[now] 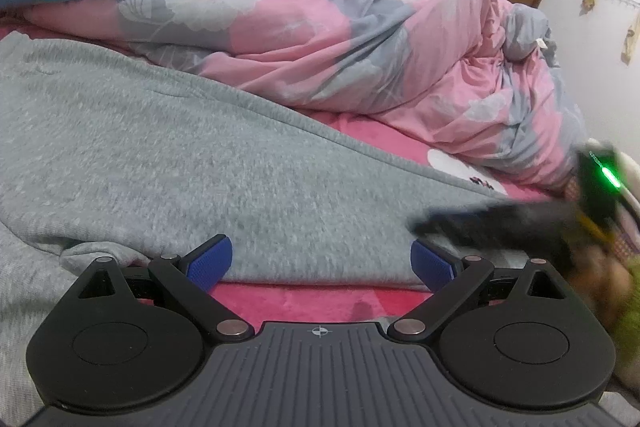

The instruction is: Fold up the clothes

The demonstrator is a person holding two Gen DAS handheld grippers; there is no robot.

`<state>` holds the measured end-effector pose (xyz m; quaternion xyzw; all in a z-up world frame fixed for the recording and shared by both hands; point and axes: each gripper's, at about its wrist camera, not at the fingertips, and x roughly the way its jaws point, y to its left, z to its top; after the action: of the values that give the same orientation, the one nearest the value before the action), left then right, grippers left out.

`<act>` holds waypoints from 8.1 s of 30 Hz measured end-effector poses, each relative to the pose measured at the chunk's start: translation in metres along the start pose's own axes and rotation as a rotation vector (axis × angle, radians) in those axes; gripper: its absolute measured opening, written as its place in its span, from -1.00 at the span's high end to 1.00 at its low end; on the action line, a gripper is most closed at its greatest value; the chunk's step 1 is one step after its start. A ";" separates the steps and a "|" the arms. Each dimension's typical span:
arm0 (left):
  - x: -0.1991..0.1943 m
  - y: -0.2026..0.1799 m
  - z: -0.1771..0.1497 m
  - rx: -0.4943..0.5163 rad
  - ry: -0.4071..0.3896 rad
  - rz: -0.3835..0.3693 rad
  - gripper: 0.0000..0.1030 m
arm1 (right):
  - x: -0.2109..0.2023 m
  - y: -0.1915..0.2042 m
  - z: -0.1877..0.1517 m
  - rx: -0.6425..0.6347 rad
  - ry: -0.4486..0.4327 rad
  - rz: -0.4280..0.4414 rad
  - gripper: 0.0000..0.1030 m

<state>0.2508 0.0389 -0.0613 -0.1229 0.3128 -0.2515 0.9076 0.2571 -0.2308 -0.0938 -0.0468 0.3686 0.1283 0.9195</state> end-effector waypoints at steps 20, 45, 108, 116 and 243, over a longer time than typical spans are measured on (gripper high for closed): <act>-0.002 0.001 0.000 -0.044 -0.009 0.014 -0.89 | -0.131 -0.079 -0.094 0.356 0.004 -0.191 0.18; -0.009 0.017 0.002 -0.114 -0.015 0.104 -0.89 | 0.225 0.123 0.230 -0.044 0.132 0.222 0.30; -0.052 0.031 0.011 -0.223 -0.247 0.193 -0.91 | -0.130 0.035 0.170 0.235 -0.190 0.055 0.00; -0.104 -0.005 0.001 -0.121 -0.313 0.166 -0.91 | -0.377 0.028 -0.014 0.419 -0.382 -0.115 -0.47; -0.152 -0.032 -0.093 -0.310 0.144 -0.042 -0.28 | -0.296 0.024 -0.159 0.647 -0.198 -0.097 -0.37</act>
<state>0.0771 0.0871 -0.0445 -0.2495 0.4095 -0.2275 0.8475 -0.0610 -0.2964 -0.0049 0.2428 0.2963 -0.0350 0.9230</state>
